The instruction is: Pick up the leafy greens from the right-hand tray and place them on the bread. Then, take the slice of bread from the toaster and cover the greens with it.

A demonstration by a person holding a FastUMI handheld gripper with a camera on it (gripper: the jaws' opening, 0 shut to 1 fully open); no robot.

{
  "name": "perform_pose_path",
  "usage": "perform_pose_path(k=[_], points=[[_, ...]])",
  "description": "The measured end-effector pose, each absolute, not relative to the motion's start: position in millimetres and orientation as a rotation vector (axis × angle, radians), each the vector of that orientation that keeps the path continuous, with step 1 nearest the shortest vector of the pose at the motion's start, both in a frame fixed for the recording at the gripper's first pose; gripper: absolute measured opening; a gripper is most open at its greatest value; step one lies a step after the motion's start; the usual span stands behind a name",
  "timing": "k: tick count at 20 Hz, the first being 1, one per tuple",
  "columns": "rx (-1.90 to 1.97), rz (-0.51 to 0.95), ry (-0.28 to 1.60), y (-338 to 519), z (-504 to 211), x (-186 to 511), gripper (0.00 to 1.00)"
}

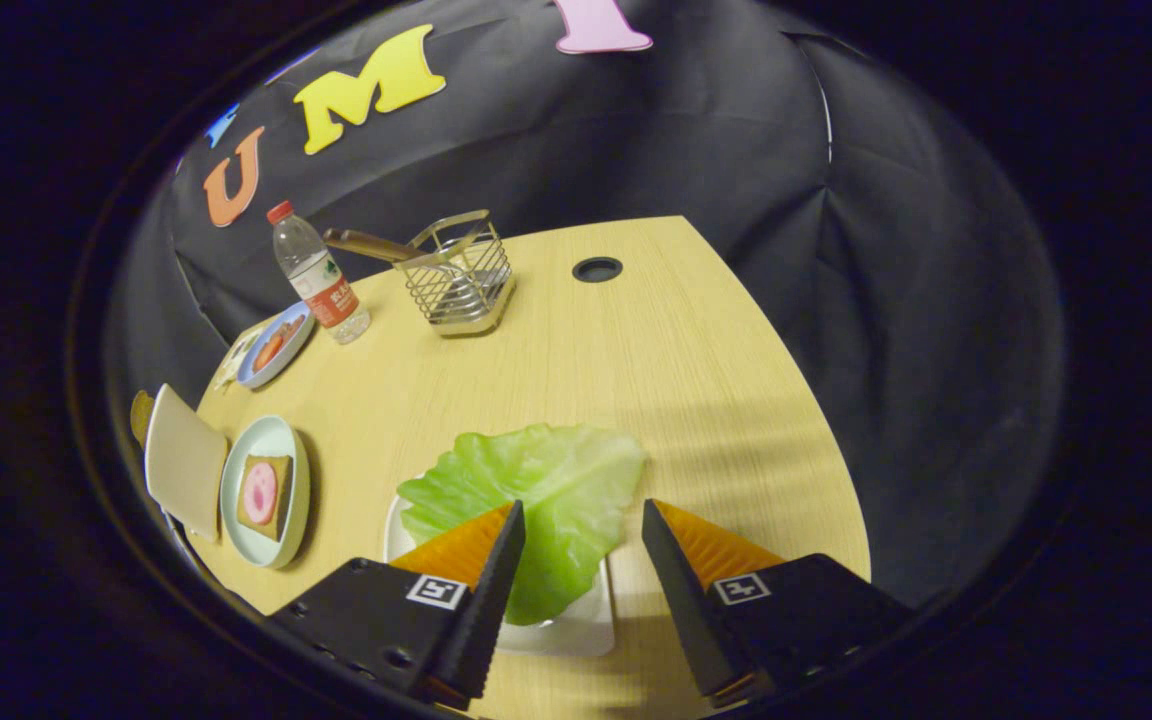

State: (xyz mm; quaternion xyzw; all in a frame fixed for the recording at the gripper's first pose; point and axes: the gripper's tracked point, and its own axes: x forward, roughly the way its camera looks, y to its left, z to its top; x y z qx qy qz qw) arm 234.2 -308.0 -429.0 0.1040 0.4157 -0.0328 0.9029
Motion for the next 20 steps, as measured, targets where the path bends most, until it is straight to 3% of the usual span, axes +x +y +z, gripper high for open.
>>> perform_pose_path(k=[5,7,9,11,12,20], points=[[0.190,-0.053,0.884,-306.3,-434.8,241.4,0.39],[0.163,-0.059,0.879,-308.6,-434.4,244.3,0.35],[0.149,-0.060,0.890,-304.9,-432.5,241.1,0.13],[0.112,-0.083,0.899,-308.6,-429.4,240.1,0.15],[0.112,-0.079,0.899,-306.6,-431.2,242.5,0.01],[0.070,-0.104,0.819,-282.7,-379.8,221.2,0.01]])
